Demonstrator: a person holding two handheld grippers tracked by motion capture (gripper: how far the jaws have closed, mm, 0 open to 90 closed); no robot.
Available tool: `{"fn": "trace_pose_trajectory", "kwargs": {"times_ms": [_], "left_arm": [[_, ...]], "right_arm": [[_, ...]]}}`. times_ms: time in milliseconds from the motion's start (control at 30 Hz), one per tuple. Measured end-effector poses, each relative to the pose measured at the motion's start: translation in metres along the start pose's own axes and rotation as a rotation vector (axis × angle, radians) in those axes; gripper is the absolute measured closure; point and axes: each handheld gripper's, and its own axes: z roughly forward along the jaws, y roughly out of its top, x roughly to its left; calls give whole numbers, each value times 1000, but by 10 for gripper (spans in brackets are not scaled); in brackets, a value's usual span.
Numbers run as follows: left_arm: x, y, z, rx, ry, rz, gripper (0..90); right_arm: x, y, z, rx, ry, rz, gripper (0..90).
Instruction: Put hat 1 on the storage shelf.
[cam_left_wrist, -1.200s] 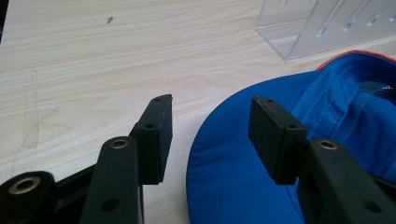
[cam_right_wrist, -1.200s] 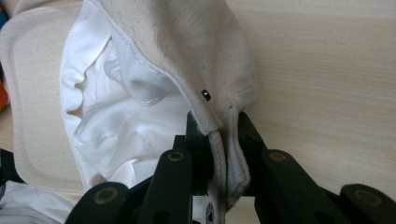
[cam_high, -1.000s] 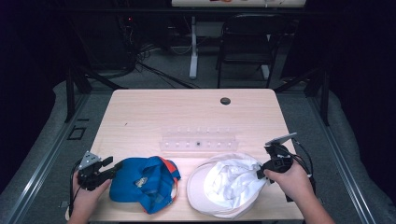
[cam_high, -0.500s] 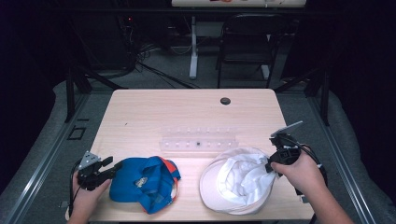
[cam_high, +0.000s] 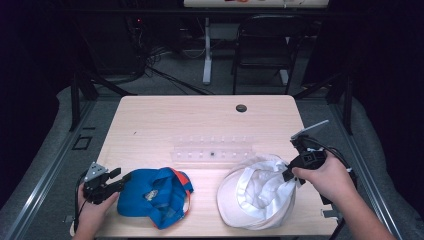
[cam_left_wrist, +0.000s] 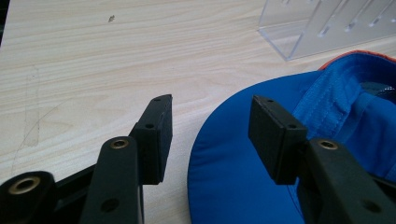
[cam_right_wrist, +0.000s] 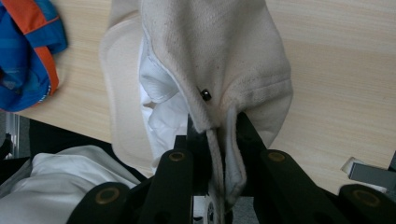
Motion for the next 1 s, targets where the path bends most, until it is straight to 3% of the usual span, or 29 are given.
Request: {"fn": "trace_pose_trajectory", "kwargs": {"times_ms": [133, 267, 400, 533, 567, 600, 633, 667, 700, 733, 800, 833, 900, 1000], "left_arm": [[0, 0, 0, 0, 0, -1, 504], [0, 0, 0, 0, -1, 0, 504], [0, 0, 0, 0, 0, 0, 505], [0, 0, 0, 0, 0, 0, 504], [0, 0, 0, 0, 0, 0, 504], [0, 0, 0, 0, 0, 0, 504], [0, 0, 0, 0, 0, 0, 505], [0, 0, 0, 0, 0, 0, 504], [0, 0, 0, -1, 0, 0, 505], [0, 0, 0, -1, 0, 0, 505], [0, 0, 0, -1, 0, 0, 504], [0, 0, 0, -1, 0, 0, 504], [0, 0, 0, 0, 0, 2, 504], [0, 0, 0, -1, 0, 4, 505]], "right_arm": [[3, 1, -9, 34, 6, -7, 809], [5, 0, -11, 42, 69, 27, 809], [3, 2, -15, 50, 170, 57, 810], [1, 3, -15, 38, 302, 99, 811], [-2, 4, -16, 58, 346, 82, 811], [-1, 3, -15, 41, 381, 114, 811], [-2, 3, -15, 45, 418, 114, 811], [-2, 3, -15, 45, 418, 114, 811], [-2, 2, -16, 39, 482, 127, 811], [-2, 2, -16, 31, 509, 136, 812], [-1, 1, -16, 12, 553, 144, 811], [-1, 1, -16, 12, 553, 144, 811], [0, 1, -17, -1, 614, 130, 812], [2, 1, -19, -36, 664, 150, 812]]}}
